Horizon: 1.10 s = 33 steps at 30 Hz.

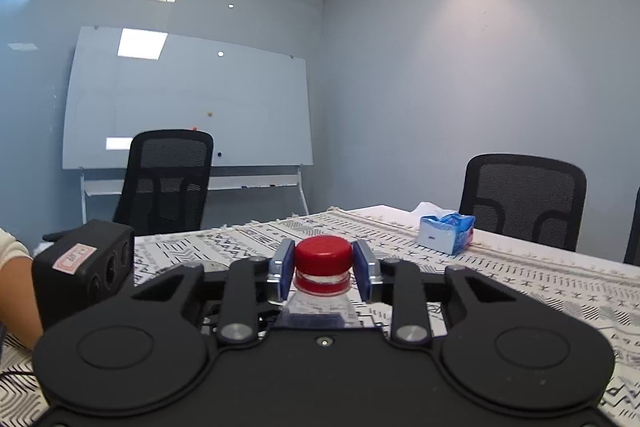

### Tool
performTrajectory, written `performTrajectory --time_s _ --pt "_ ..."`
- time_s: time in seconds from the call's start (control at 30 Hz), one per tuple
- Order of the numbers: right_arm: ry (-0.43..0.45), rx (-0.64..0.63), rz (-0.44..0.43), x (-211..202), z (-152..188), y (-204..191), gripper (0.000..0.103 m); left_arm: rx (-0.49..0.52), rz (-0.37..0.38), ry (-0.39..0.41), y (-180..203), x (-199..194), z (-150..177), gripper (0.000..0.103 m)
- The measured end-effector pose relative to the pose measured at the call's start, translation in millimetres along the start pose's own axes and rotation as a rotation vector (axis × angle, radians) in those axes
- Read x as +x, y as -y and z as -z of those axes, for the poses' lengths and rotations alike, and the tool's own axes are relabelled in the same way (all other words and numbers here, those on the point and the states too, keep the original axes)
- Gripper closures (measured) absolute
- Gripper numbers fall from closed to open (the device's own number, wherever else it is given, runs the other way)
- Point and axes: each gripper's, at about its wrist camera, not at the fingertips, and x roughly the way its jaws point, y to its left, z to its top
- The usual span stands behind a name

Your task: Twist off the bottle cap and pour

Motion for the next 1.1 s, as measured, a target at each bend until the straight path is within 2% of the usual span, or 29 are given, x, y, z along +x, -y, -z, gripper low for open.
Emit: performTrajectory --time_s 0.37,0.63,0.9,1.1 --pt "0.031 0.015 0.019 -15 -3 3 0.069 -0.006 -0.002 -0.003 0 0 0 0.043" --pt "0.011 0.124 0.132 -28 10 23 0.069 0.0 -0.006 -0.003 2 0 0 0.043" --pt "-0.136 0.231 0.31 -23 40 33 0.069 -0.002 -0.008 -0.002 3 -1 0 0.043" --pt "-0.26 0.259 0.368 -15 65 29 0.069 -0.004 -0.011 -0.001 2 -1 0 0.043"
